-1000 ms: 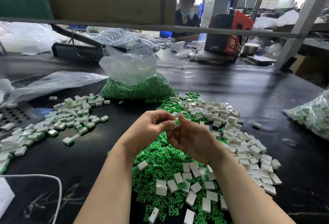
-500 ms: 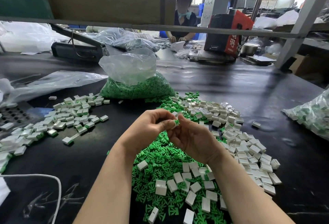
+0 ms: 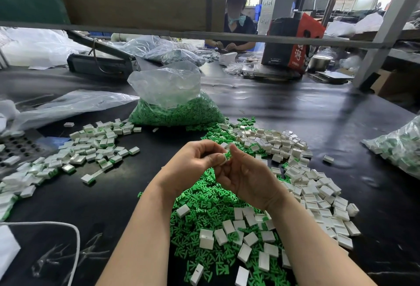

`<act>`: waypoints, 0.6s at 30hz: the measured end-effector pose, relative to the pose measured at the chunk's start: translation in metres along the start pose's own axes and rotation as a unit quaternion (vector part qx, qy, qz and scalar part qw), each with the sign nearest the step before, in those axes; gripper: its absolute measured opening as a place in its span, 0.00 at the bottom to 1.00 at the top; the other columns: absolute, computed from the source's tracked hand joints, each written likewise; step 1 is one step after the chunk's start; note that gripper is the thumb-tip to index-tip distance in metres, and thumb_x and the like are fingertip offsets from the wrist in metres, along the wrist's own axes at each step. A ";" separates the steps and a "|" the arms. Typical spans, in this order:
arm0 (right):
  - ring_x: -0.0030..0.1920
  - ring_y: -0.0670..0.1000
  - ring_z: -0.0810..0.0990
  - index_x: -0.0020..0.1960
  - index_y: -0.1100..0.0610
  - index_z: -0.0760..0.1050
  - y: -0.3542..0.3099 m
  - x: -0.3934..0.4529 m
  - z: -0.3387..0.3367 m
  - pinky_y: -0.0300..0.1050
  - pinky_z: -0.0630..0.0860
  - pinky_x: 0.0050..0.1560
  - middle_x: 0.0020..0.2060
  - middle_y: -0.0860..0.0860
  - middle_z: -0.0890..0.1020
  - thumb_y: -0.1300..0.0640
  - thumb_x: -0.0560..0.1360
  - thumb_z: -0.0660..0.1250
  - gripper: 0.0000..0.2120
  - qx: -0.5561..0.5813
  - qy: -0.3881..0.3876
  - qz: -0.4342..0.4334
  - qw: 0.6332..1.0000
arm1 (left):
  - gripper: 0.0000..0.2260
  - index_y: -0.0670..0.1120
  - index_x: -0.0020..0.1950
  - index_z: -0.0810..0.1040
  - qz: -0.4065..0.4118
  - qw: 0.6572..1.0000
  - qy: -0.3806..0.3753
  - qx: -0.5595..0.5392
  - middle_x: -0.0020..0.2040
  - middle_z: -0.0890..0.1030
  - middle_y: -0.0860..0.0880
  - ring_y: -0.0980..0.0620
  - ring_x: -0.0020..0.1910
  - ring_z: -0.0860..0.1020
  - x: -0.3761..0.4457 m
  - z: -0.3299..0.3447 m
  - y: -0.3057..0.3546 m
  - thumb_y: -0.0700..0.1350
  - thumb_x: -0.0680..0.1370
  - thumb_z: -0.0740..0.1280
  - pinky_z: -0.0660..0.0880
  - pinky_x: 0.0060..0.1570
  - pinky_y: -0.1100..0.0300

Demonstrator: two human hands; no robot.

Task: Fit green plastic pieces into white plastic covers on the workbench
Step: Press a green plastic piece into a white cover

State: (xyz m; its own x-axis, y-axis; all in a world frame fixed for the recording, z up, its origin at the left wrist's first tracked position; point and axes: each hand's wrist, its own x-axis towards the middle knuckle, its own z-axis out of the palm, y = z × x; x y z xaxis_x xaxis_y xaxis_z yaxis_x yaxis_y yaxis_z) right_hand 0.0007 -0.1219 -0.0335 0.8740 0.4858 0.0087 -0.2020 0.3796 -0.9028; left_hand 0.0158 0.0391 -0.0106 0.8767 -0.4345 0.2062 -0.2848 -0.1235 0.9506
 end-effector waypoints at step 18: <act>0.32 0.47 0.75 0.42 0.56 0.79 0.002 0.000 0.001 0.34 0.74 0.32 0.35 0.54 0.79 0.47 0.75 0.64 0.14 0.023 0.019 -0.015 0.999 | 0.06 0.46 0.46 0.81 0.005 1.000 -0.021 0.012 0.37 0.82 0.53 0.56 0.41 0.79 0.000 -0.004 -0.001 0.37 0.78 0.67 0.73 0.48 0.60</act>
State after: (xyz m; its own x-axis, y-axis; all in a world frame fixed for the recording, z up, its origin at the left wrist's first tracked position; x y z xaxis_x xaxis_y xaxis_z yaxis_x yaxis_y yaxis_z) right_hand -0.0004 -0.1204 -0.0343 0.8957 0.4443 0.0180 -0.1956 0.4301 -0.8813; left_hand 0.0181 0.0425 -0.0110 0.8570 -0.4729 0.2046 -0.3022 -0.1395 0.9430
